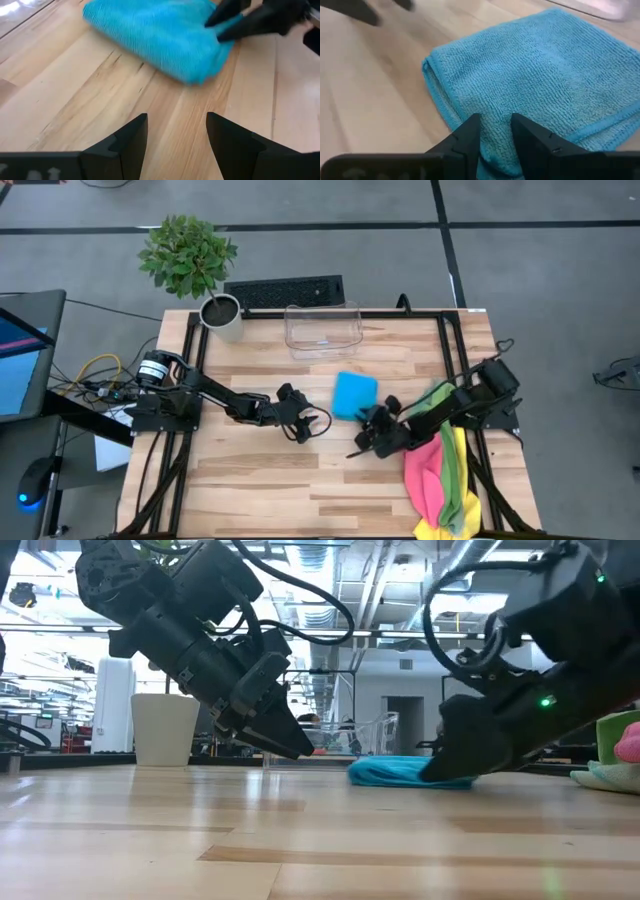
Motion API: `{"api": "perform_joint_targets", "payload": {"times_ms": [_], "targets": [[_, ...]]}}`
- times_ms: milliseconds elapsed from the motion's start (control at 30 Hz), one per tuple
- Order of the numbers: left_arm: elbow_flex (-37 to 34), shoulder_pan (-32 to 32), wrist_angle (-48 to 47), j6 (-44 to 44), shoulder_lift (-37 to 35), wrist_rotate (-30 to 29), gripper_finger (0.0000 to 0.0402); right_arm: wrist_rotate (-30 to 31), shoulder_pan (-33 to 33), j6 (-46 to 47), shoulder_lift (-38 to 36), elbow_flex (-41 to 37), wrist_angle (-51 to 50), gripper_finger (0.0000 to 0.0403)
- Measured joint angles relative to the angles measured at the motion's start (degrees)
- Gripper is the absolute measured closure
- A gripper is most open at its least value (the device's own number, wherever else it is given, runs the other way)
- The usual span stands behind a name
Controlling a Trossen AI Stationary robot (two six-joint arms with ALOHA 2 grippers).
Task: Fold microfiber towels
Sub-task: Fold the blue microfiber towel
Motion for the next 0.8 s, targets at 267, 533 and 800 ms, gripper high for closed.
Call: {"api": "perform_joint_targets", "payload": {"times_ms": [267, 533, 800], "targets": [[0.01, 0.00, 0.34, -0.02, -0.02, 0.14, 0.0207, 0.91, -3.05, 13.27, -11.50, -0.52, -27.32, 0.0267], [0.01, 0.00, 1.10, -0.06, 0.00, 0.18, 0.0207, 2.23, -13.67, 5.80, -17.78, -0.51, -35.52, 0.0267], [0.01, -0.08, 0.14, -0.52, -1.38, 3.45, 0.0207, 5.37, -11.79, 0.92, -28.39, -0.38, -30.45, 0.0267]]}}
